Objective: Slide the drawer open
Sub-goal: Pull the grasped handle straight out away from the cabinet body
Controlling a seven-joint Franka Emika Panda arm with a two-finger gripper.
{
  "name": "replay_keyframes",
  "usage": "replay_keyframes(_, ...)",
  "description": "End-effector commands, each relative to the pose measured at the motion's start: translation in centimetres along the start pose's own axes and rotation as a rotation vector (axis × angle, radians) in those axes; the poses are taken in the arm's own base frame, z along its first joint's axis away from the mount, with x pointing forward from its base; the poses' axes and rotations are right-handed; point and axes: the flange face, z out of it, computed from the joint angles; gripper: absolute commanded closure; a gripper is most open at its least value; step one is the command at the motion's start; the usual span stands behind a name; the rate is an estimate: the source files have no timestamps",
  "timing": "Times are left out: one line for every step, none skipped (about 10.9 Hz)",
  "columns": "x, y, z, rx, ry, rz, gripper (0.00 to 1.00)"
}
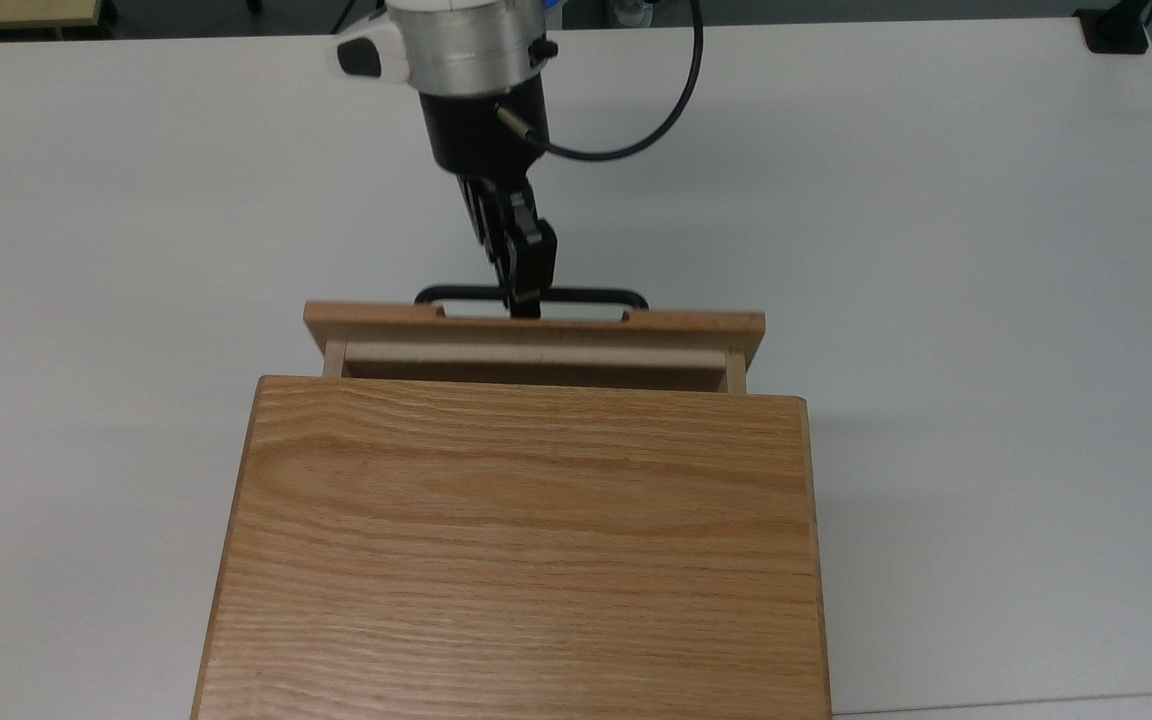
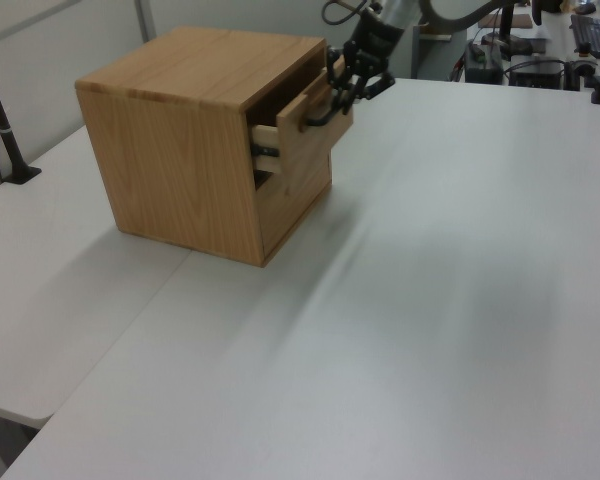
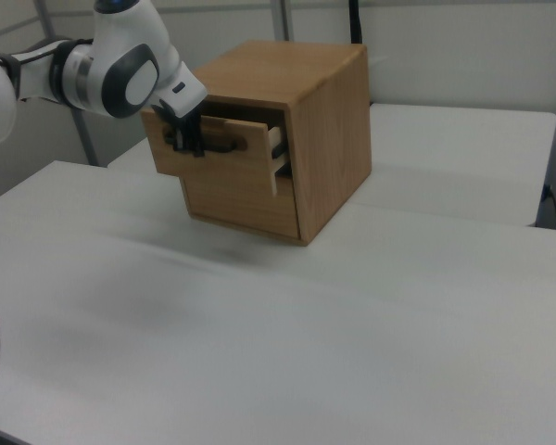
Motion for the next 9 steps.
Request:
replay_keyframes(-3.1,2.7,-2.1,-0.116,-0.089,-0.127,0.88)
replay_keyframes(-3.6,3.1,-2.7,-0.148,-0.109,-0.138,0.88)
replay_keyframes(-4.2,4.0,-3.2,-0.181,-0.129,-0.16,0.88)
replay_keyframes(-5.0,5.0,-3.7,-0.196,-0.139,-0.174,0.88)
replay_keyframes(-5.4,5.9,-4.3,-0.201,-0.142,-0.176,0.88)
replay_keyframes(-6.2,7.1,-4.7,-0.213,-0.148,-0.18,0.88)
replay_keyframes(-7.6,7.7,-4.6,-0.228,-0.162,-0.198,0.88)
replay_keyframes(-8.1,8.4,-4.5,-0.241,-0.169,-0.202,0.88)
replay_keyframes(-8.5,9.1,-4.6,-0.248,-0.173,-0.204,0.87)
